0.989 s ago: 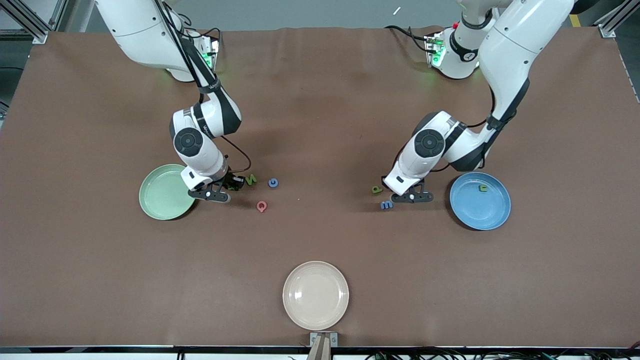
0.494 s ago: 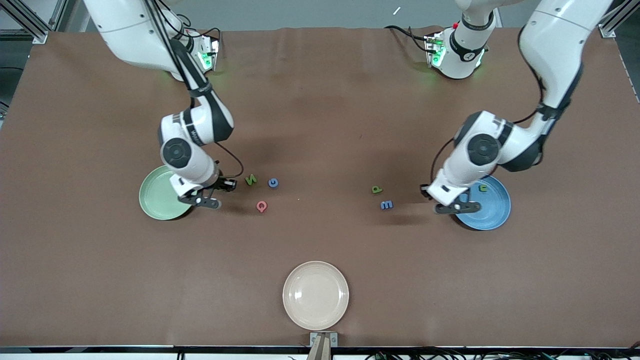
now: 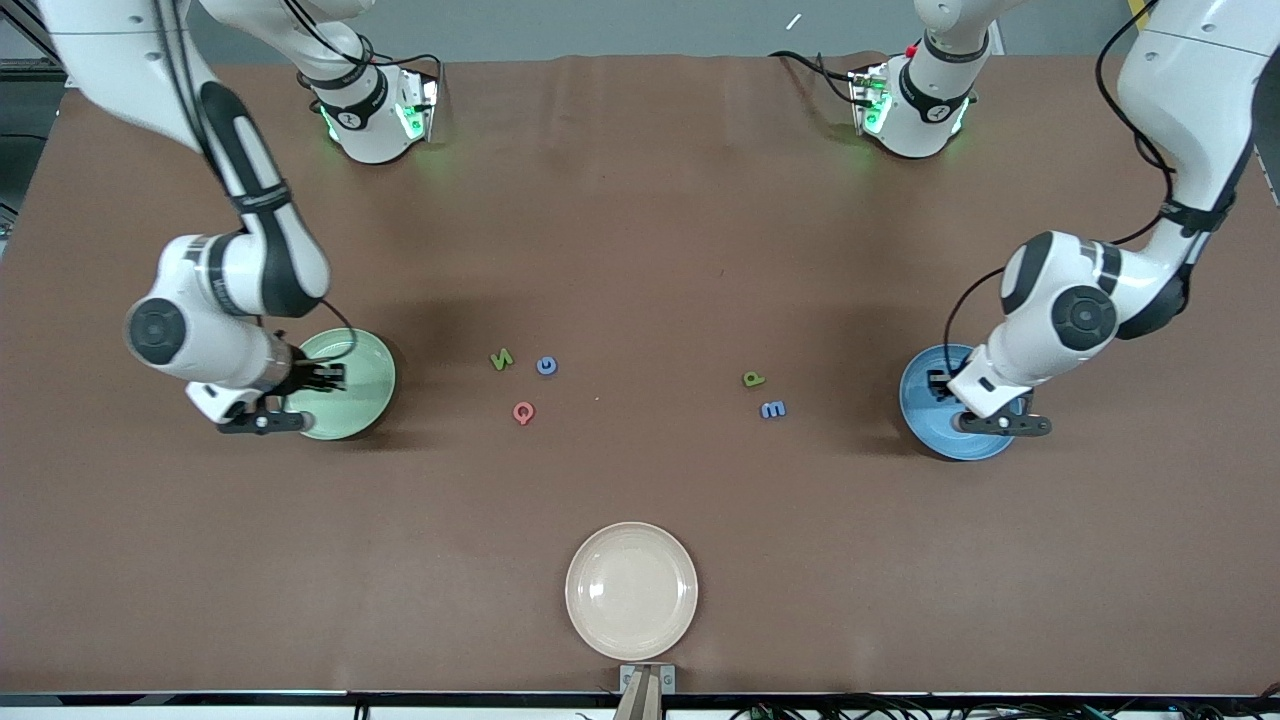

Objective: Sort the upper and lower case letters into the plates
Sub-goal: 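Grasp the blue x with the left gripper while the right gripper grasps the B, then release the x with the left gripper while the right gripper drops the B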

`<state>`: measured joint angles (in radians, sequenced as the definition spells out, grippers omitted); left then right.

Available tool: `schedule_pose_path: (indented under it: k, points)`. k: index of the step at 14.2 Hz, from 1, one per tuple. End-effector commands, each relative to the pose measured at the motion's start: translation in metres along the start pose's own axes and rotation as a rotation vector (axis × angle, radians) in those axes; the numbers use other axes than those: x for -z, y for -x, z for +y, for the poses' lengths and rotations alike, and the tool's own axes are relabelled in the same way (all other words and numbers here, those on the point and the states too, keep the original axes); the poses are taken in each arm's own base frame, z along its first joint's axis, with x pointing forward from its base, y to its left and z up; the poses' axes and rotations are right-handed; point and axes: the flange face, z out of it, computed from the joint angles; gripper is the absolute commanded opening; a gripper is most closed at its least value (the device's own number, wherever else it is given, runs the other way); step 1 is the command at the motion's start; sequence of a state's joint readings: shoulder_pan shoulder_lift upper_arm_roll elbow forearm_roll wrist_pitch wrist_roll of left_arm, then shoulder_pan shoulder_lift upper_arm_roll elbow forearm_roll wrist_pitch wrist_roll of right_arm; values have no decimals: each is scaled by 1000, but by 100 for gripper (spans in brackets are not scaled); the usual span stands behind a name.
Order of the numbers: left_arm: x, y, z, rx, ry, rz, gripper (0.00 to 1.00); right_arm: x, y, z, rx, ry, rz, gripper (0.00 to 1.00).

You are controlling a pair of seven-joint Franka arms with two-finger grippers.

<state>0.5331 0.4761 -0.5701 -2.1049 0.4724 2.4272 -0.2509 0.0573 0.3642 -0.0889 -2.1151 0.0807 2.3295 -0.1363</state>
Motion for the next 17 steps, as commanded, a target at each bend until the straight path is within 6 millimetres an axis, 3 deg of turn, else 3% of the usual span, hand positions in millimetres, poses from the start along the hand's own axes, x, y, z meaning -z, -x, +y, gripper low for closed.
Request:
schedule_pose_path:
  k: [1,4,8,9,10,11,12,14,17]
  points:
    - [-18,-3,-30,-50,-32,19,16,-26,22,-7,26,-5,4,0]
    - [-32,-4,-39,-57,-22,37,16,-38,29,-7,16,-10,-34,0]
    - [-32,-7,-38,-54,-17,46,17,-42,31,-12,16,-17,-58,2]
    - [-31,-8,-39,-55,-18,47,28,-42,31,-12,16,-18,-60,4]
    - [-28,-8,-40,-56,-23,53,55,-42,30,-11,15,-18,-58,20]
    - [-22,-9,-38,-61,-31,58,90,-41,30,-10,10,-18,-57,49]
    - [-9,-9,-34,-71,-49,67,100,-40,29,-11,9,-18,-53,65]
    - [23,-8,-9,-90,-74,54,100,-38,28,-15,13,-19,-48,100]
    - [53,-9,50,-34,-37,35,100,-31,22,-38,-53,-48,-38,100]
